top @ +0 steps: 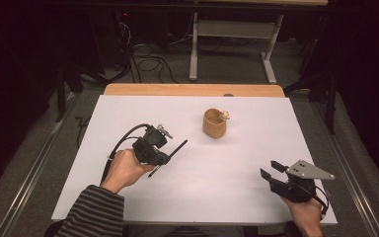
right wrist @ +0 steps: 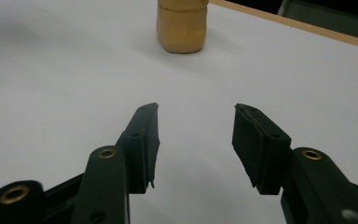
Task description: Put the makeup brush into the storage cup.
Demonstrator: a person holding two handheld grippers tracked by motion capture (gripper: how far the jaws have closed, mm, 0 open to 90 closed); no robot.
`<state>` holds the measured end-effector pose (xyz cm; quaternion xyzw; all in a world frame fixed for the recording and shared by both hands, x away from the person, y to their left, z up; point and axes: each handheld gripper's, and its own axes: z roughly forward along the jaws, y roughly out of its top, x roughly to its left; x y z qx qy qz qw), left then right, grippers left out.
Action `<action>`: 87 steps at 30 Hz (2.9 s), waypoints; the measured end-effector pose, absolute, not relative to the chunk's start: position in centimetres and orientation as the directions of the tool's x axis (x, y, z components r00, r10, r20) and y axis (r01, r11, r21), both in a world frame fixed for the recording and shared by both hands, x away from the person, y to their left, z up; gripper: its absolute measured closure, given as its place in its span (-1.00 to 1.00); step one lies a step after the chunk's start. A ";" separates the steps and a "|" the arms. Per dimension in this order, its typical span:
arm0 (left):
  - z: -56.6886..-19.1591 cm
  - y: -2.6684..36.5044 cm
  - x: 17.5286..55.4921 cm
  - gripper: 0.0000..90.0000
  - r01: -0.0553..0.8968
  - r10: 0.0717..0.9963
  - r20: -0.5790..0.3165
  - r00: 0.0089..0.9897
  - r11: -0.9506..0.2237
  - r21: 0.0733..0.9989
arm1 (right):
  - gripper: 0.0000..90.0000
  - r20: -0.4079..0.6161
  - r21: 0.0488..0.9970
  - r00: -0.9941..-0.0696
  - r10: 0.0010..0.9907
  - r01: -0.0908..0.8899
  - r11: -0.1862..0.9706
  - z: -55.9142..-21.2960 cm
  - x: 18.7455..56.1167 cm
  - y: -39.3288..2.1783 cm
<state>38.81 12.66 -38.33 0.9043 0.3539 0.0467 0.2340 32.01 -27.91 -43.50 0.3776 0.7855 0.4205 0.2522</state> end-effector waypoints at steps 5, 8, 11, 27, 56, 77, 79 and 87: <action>-38.1 12.6 38.9 0.85 0.612 0.657 -0.080 0.750 -0.644 0.459 | 0.16 -0.081 0.846 -0.599 0.797 0.381 0.372 -43.5 32.1 -27.7; -37.9 12.6 38.9 0.85 0.606 0.653 -0.074 0.754 -0.647 0.464 | 0.15 -0.063 0.850 -0.604 0.794 0.385 0.360 -43.3 32.2 -27.6; -37.7 12.5 38.8 0.85 0.597 0.650 -0.065 0.757 -0.648 0.473 | 0.15 -0.044 0.858 -0.603 0.796 0.386 0.339 -43.0 32.3 -27.6; -37.2 12.1 38.9 0.85 0.573 0.633 -0.048 0.772 -0.662 0.482 | 0.16 -0.068 0.871 -0.657 0.750 0.328 0.367 -40.9 33.5 -26.5; -36.2 11.4 38.7 0.85 0.549 0.600 -0.057 0.798 -0.683 0.481 | 0.20 -0.202 0.834 -0.776 0.598 0.184 0.520 -36.9 36.0 -20.0; -35.3 10.1 38.8 0.85 0.520 0.569 -0.045 0.821 -0.712 0.472 | 0.23 -0.258 0.797 -0.845 0.469 0.089 0.598 -35.2 37.8 -14.3; -35.3 10.0 38.8 0.85 0.518 0.568 -0.045 0.822 -0.712 0.473 | 0.23 -0.259 0.794 -0.846 0.465 0.087 0.601 -35.2 37.9 -14.0; -35.2 9.7 38.9 0.85 0.509 0.555 -0.046 0.830 -0.722 0.469 | 0.24 -0.259 0.789 -0.857 0.446 0.078 0.609 -35.1 38.3 -13.3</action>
